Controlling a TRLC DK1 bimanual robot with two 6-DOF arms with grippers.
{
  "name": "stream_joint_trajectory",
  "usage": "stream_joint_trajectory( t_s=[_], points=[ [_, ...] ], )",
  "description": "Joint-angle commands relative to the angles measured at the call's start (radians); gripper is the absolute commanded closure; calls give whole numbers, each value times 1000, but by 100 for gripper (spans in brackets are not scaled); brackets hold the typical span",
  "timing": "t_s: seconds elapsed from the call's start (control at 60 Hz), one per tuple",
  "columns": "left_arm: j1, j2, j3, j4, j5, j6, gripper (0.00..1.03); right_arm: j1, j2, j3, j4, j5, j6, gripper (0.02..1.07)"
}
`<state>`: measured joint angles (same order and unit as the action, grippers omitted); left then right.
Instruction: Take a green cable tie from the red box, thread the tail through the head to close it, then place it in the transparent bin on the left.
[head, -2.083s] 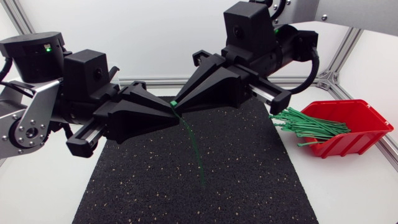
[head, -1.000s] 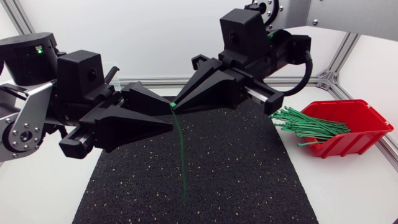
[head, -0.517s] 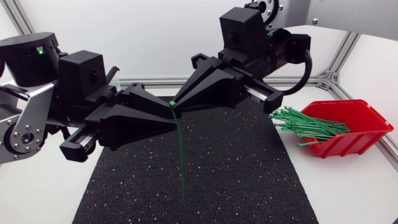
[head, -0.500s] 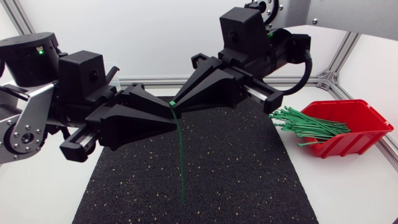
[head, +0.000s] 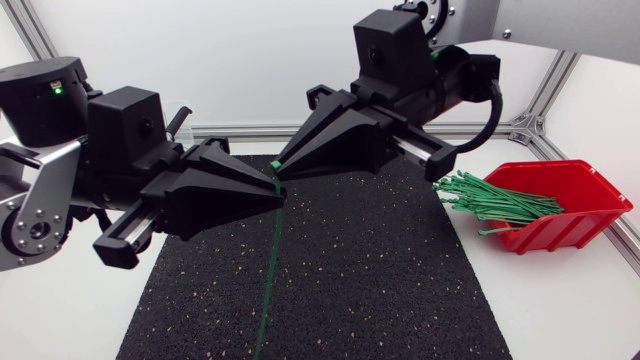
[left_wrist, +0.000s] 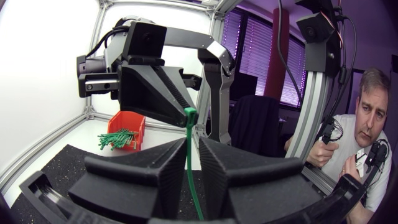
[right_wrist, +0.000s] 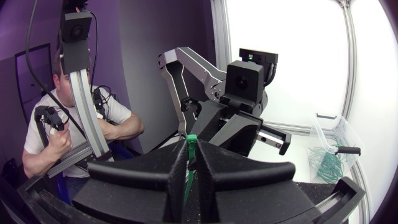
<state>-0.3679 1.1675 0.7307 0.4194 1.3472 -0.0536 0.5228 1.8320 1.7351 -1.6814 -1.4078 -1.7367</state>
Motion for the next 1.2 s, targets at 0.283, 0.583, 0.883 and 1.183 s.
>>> stream_joint_trajectory(
  t_s=[0.283, 0.583, 0.883, 1.183],
  points=[
    [-3, -55, -27, 16, 17, -28, 100, 9, -39, -37, -248, 0, -35, 101],
    [24, -42, -31, 21, 17, -43, 100, -10, -31, -6, -250, 0, -15, 79],
    [76, -26, -30, 19, 12, -48, 100, -46, -4, 32, -245, 7, 3, 53],
    [72, 11, -27, 24, -69, -34, 100, -129, 113, 110, -209, 46, 12, 53]
  ],
)
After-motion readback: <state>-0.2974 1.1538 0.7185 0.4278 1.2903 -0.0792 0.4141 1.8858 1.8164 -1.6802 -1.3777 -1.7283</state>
